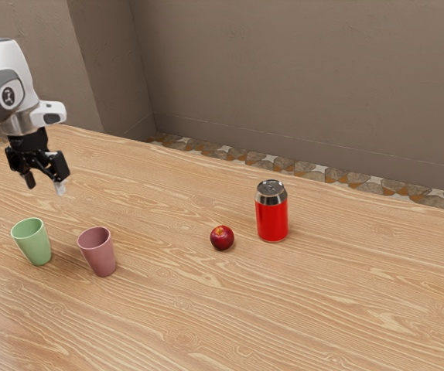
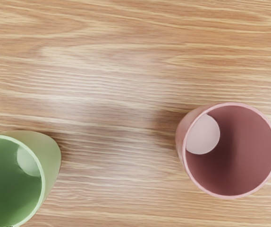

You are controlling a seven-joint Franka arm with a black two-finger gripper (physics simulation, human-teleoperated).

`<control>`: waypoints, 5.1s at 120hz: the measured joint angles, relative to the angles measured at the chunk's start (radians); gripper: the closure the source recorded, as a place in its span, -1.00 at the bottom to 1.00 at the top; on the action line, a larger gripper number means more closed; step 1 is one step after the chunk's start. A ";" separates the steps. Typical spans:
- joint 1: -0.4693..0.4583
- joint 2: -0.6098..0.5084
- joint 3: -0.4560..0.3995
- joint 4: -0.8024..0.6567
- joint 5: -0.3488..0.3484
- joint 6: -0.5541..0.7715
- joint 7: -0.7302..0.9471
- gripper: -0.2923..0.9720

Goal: Place the left cup onto the right cup

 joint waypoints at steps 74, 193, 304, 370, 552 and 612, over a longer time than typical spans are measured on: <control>0.203 0.091 0.000 -0.039 0.006 0.087 0.081 -0.50; 0.084 0.088 -0.001 -0.141 -0.017 0.191 0.124 -0.50; 0.130 0.240 -0.001 -0.117 -0.017 0.284 0.127 -0.45; 0.130 0.251 -0.001 -0.101 -0.018 0.300 0.126 0.52; -0.050 -0.066 -0.054 -0.102 0.032 0.112 0.111 0.70; -0.063 -0.089 -0.113 -0.148 0.033 0.081 0.106 0.70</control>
